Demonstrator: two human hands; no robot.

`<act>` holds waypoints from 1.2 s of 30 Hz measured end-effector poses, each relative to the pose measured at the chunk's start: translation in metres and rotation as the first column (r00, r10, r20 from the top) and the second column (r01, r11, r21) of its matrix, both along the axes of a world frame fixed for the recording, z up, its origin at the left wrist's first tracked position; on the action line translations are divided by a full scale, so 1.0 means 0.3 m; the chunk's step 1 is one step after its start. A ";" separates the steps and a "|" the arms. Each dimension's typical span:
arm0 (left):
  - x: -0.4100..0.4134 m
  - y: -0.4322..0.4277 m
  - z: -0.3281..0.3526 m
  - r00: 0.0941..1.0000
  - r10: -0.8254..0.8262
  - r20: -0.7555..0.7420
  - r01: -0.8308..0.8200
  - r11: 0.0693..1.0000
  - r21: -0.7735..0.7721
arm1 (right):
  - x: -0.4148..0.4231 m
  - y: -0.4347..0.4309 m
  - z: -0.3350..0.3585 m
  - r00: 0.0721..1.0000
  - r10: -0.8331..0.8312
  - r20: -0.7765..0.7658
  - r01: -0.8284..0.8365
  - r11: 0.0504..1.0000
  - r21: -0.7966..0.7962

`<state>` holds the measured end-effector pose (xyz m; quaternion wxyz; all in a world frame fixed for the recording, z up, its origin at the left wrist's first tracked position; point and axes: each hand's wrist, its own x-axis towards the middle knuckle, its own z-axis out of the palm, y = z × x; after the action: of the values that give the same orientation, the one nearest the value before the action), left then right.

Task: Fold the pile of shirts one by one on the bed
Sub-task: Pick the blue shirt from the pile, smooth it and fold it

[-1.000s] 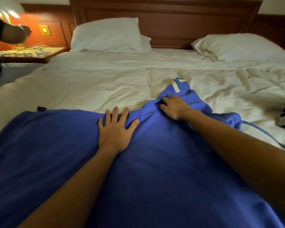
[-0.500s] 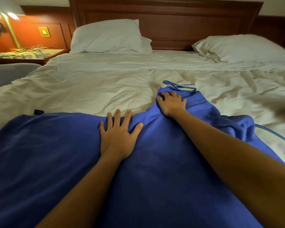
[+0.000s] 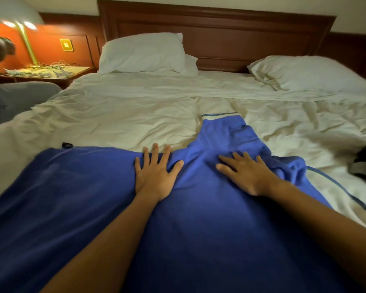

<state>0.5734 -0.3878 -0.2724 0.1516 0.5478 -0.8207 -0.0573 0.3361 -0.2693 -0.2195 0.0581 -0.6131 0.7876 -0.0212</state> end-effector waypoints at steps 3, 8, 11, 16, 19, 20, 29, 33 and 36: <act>0.023 0.042 0.039 0.998 -0.060 -0.035 0.061 0.998 0.033 | -0.004 0.175 -0.032 0.996 0.008 -0.084 -0.005 1.000 0.030; 0.165 0.222 0.070 0.969 -0.248 0.004 0.247 0.967 0.062 | 0.052 0.320 -0.062 0.985 -0.059 -0.160 0.053 0.998 -0.040; 0.329 0.352 0.070 0.974 -0.188 0.131 0.179 0.981 0.076 | 0.120 0.472 -0.084 0.992 -0.117 -0.037 0.112 0.987 -0.118; 0.640 0.528 0.104 0.974 0.035 0.222 -0.071 0.985 0.156 | 0.156 0.758 -0.059 0.969 -0.248 0.006 0.248 0.968 -0.040; 0.774 0.617 0.130 0.956 0.187 0.228 -0.241 0.940 0.239 | 0.188 0.910 -0.031 0.961 -0.275 0.021 0.275 0.961 0.028; 0.814 0.651 0.135 0.948 0.229 0.220 -0.283 0.923 0.261 | 0.202 0.956 -0.021 0.962 -0.274 0.012 0.274 0.961 0.050; 1.151 0.906 0.187 0.988 0.074 0.139 -0.105 0.966 0.234 | 0.276 1.247 0.082 0.994 -0.102 -0.042 0.108 0.979 0.172; 1.199 0.991 0.222 0.982 -0.003 0.189 -0.042 0.971 0.237 | 0.308 1.308 0.120 0.983 -0.154 -0.101 0.171 0.965 0.198; 1.134 1.082 0.272 0.985 -0.165 0.056 0.143 0.951 0.275 | 0.392 1.339 0.148 0.983 -0.128 0.130 0.120 0.990 0.070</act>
<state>0.9134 -0.0633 -0.1909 0.0382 0.4994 -0.8508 -0.1589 0.4536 0.1324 -0.1750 0.1287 -0.5578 0.8189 -0.0416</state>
